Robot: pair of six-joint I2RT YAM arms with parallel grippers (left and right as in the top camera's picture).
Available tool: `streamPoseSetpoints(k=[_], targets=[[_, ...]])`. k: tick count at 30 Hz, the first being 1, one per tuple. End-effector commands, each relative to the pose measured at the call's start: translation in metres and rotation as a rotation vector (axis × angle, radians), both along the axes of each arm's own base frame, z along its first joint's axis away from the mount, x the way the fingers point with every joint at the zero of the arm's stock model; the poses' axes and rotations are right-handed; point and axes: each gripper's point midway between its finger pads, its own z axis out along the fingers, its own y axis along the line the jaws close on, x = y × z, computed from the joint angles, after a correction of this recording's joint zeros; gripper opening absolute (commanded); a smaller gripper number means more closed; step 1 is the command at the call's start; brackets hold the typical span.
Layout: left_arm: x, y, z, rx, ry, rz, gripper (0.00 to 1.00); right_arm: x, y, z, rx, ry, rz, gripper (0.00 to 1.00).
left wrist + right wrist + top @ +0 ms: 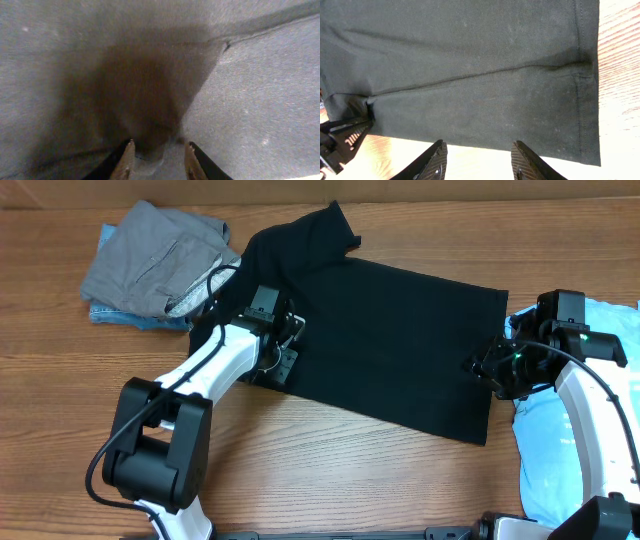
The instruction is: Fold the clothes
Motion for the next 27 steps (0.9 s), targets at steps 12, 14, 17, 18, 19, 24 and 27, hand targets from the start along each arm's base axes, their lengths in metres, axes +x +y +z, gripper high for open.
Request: streamPoseSetpoints(k=[12,14,17,18,19,24,27], targets=[[0.021,-0.005,0.011,0.026,0.001,0.021,0.07,0.004,0.001,0.004,-0.003,-0.018,0.009,0.45],[0.029,-0.008,0.025,0.022,-0.012,0.021,0.04,0.004,0.001,0.004,-0.003,-0.018,0.009,0.45],[0.040,-0.012,0.043,0.011,-0.040,0.021,0.04,0.004,0.001,0.004,-0.003,-0.018,0.009,0.45],[0.045,-0.013,0.050,0.006,-0.054,0.021,0.04,0.004,0.001,0.004,-0.003,-0.019,0.009,0.45],[0.049,-0.015,0.055,0.001,-0.069,0.021,0.04,0.005,0.001,0.004,-0.003,-0.019,0.009,0.45],[0.075,-0.024,0.070,-0.036,-0.176,0.015,0.04,0.006,0.001,0.004,-0.004,-0.025,0.009,0.45],[0.087,-0.031,0.074,-0.064,-0.224,0.003,0.04,0.006,0.001,0.004,-0.004,-0.026,0.009,0.45]])
